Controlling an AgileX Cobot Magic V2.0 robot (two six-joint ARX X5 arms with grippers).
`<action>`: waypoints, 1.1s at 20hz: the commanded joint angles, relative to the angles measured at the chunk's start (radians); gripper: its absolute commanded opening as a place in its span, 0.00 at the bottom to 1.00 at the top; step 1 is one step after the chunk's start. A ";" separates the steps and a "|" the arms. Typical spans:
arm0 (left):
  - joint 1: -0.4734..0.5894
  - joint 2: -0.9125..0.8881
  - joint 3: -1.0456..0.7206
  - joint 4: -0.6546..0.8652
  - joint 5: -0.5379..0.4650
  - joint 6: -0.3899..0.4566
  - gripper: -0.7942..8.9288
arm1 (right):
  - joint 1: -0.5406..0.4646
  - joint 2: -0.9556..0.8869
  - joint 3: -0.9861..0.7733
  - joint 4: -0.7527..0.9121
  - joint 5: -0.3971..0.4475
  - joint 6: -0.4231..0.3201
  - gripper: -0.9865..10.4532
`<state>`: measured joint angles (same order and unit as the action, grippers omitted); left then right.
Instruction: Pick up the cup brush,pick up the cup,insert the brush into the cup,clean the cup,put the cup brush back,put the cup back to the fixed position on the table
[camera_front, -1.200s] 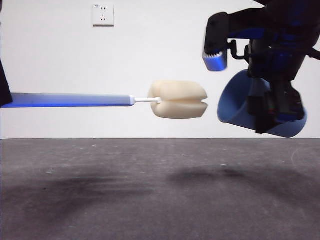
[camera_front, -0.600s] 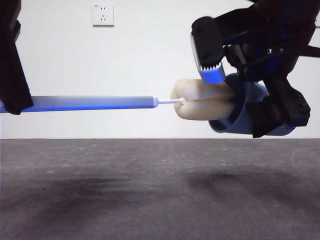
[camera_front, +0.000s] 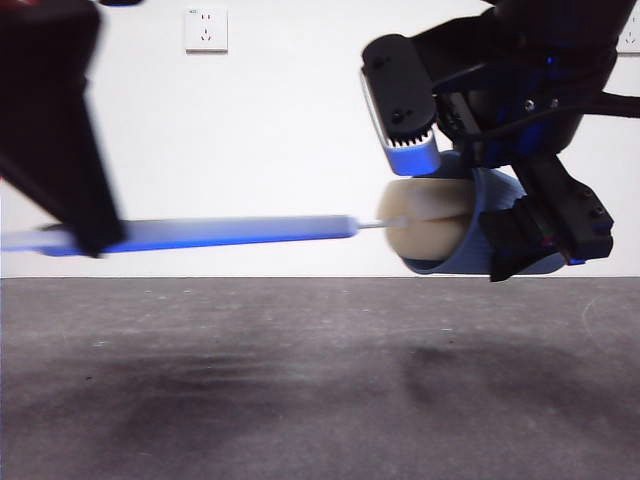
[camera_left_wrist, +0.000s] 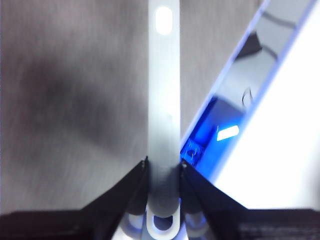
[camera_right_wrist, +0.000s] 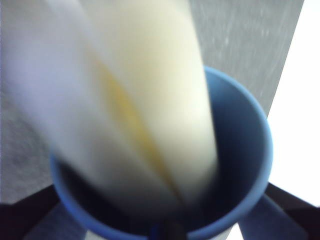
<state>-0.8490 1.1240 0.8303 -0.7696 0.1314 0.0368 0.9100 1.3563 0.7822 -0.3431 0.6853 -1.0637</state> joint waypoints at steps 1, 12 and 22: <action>-0.008 0.042 0.007 0.076 0.032 -0.076 0.07 | 0.044 0.023 0.005 0.010 0.003 -0.012 0.07; -0.007 0.079 0.043 0.008 0.019 -0.116 0.07 | 0.065 0.068 0.005 0.020 0.067 -0.007 0.07; -0.007 -0.087 0.043 -0.207 -0.093 -0.084 0.07 | 0.021 0.068 0.005 0.028 0.065 -0.007 0.07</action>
<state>-0.8558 1.0344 0.8715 -0.9867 0.0399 -0.0532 0.9276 1.4162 0.7834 -0.3210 0.7532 -1.0725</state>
